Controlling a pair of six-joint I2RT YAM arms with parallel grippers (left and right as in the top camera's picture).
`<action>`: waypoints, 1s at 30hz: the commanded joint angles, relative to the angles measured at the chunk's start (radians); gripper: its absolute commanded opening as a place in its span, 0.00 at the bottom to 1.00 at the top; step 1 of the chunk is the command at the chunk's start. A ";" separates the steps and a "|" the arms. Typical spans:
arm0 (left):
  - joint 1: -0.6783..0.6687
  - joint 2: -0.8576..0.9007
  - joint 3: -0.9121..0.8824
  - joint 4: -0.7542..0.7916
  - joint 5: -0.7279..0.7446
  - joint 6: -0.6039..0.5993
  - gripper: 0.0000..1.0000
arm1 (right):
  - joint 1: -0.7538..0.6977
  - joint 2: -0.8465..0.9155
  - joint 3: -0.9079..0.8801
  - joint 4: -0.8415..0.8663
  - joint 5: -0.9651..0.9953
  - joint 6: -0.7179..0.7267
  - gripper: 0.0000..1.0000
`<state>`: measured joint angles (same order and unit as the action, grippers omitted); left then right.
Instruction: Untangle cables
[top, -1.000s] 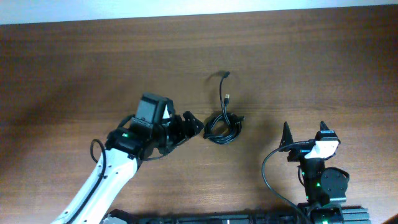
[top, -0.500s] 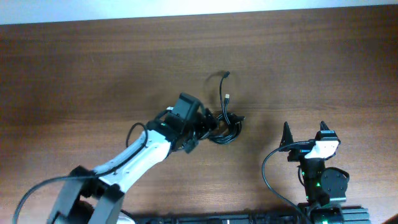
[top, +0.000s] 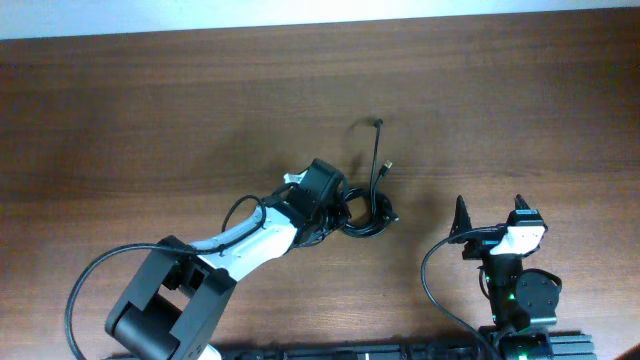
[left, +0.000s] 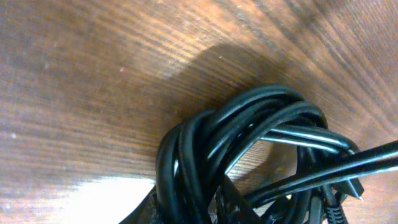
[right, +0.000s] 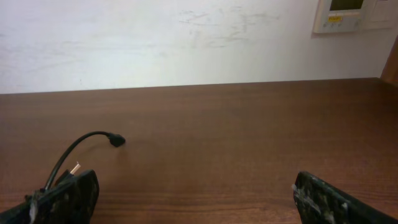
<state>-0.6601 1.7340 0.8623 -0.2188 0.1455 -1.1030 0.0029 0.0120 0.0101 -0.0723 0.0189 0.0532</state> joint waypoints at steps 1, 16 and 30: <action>0.002 0.016 0.012 -0.002 -0.042 0.192 0.00 | 0.009 -0.006 -0.005 -0.007 0.016 0.008 0.99; 0.015 -0.211 0.012 -0.131 -0.221 0.631 0.00 | 0.009 -0.006 -0.005 -0.007 0.016 0.008 0.99; 0.015 -0.495 0.012 -0.187 -0.266 0.813 0.00 | 0.009 -0.006 -0.005 -0.007 0.016 0.008 0.99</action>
<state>-0.6483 1.3041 0.8658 -0.4099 -0.1017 -0.3061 0.0029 0.0120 0.0101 -0.0727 0.0189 0.0532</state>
